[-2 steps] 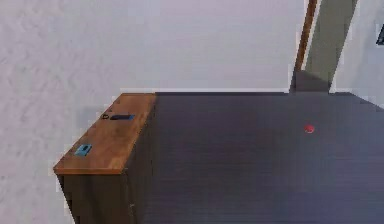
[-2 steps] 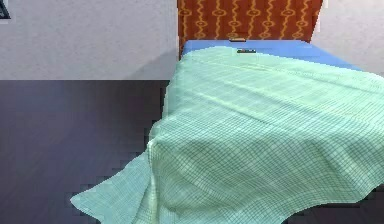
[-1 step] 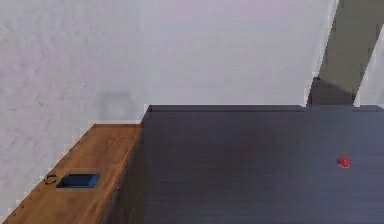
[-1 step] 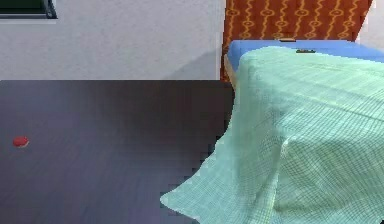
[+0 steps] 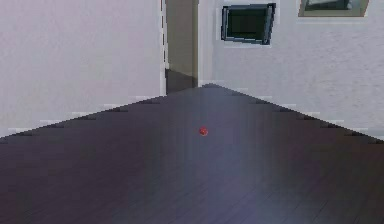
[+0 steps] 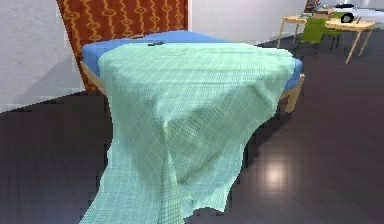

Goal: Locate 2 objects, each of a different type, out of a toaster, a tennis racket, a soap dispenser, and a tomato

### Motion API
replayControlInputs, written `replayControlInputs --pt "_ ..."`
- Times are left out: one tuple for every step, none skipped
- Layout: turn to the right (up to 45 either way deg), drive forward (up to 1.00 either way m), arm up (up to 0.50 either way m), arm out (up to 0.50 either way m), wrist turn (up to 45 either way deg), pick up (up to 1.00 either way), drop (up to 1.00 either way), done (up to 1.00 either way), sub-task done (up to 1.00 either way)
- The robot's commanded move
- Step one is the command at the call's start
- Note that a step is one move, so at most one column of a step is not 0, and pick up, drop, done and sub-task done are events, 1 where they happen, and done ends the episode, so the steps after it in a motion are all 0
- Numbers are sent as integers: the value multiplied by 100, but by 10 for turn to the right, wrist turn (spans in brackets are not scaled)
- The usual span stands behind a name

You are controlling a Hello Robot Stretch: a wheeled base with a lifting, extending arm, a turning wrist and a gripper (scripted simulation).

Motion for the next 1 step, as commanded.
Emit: replayControlInputs --pt "0 95 0 0 0 0 0 0 0"
